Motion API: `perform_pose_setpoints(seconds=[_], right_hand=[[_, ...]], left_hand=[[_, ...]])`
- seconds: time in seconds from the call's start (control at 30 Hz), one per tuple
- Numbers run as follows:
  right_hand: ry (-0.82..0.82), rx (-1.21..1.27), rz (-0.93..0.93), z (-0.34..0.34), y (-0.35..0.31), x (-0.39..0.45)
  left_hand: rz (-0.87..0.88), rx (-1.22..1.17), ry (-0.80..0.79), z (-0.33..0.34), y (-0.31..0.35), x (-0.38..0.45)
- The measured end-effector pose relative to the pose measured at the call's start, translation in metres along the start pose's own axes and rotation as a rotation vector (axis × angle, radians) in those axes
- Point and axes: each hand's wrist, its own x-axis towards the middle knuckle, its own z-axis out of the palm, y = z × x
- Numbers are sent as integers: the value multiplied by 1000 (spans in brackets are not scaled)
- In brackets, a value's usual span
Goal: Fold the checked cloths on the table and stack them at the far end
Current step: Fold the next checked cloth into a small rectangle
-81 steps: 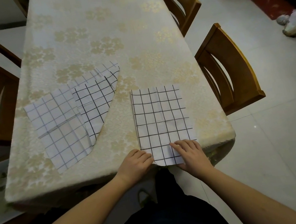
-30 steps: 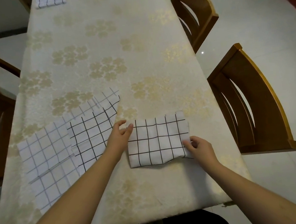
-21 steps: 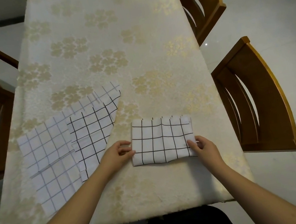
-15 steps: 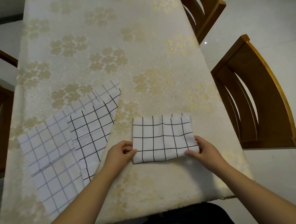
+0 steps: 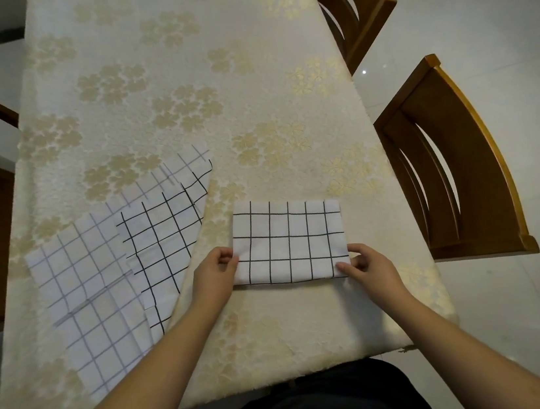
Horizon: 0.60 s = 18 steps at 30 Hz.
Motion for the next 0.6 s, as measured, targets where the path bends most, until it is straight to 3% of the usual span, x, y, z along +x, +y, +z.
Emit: perform_pose_setpoints(seconds=[0.23,0.6], right_hand=[[-101,15,31,4,-2,-4],[117,-100,112,13,7,-1]], left_hand=[[34,69,-18,2,4,3],[36,147,86,15,5,0]])
